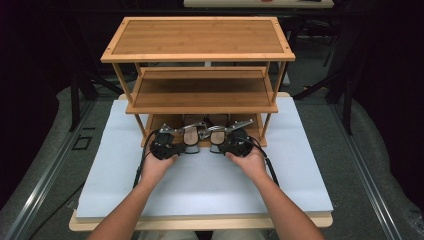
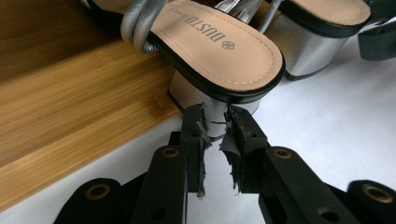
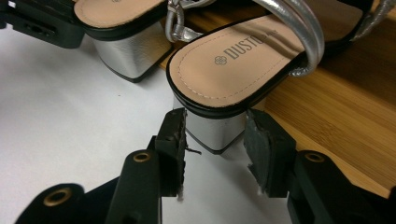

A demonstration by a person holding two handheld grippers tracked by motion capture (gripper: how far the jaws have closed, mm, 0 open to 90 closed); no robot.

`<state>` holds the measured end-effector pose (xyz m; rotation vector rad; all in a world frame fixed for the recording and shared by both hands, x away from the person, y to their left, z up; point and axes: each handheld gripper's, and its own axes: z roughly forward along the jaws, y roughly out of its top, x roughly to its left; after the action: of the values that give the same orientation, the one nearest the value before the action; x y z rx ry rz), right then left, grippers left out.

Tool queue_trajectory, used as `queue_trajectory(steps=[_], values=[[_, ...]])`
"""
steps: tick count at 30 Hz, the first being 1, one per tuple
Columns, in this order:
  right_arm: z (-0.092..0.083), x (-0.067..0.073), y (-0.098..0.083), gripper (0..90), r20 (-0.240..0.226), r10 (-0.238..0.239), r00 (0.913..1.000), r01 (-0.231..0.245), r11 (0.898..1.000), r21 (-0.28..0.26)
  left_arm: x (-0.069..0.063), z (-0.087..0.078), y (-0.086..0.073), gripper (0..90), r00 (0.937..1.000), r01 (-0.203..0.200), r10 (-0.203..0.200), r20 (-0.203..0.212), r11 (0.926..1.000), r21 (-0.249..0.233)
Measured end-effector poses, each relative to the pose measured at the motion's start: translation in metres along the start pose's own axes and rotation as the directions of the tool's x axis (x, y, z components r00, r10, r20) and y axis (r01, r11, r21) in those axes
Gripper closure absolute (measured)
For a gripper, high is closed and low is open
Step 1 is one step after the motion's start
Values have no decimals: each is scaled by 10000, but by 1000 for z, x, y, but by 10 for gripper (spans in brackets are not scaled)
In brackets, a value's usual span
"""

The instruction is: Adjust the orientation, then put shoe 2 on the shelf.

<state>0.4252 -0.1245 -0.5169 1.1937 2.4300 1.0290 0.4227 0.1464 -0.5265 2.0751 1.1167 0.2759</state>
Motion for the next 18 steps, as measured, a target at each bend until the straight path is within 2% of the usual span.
queue_trajectory(steps=[4, 9, 10, 13, 14, 17, 18], values=[[2, 2, 0, 573, -163, 42, 9999, -43, 10000, -59, -1, 3, 1, 773, 9996, 81, -80, 261, 10000, -27], [5, 7, 3, 560, -390, -18, 9992, 14, 10000, -89, -4, 5, 2, 773, 9995, 55, -54, 306, 10000, -54], [6, 8, 3, 560, -307, -139, 9994, 135, 9998, -129, -4, 5, 1, 773, 9995, 35, -33, 308, 10000, -56], [9, 13, 5, 558, -257, -45, 9997, 44, 10000, -63, -2, 4, 1, 772, 9991, 64, -63, 412, 10000, -33], [10, 14, 6, 550, -394, -95, 9992, 91, 9999, -102, -1, 5, 1, 772, 9988, 123, -120, 480, 9999, -54], [11, 16, 7, 545, -341, -134, 9993, 129, 9998, -139, -1, 5, 0, 773, 9985, 186, -181, 513, 9998, -82], [11, 16, 6, 541, -431, -17, 9991, 11, 9999, -132, -1, 5, 0, 773, 9985, 177, -172, 518, 9998, -89]])
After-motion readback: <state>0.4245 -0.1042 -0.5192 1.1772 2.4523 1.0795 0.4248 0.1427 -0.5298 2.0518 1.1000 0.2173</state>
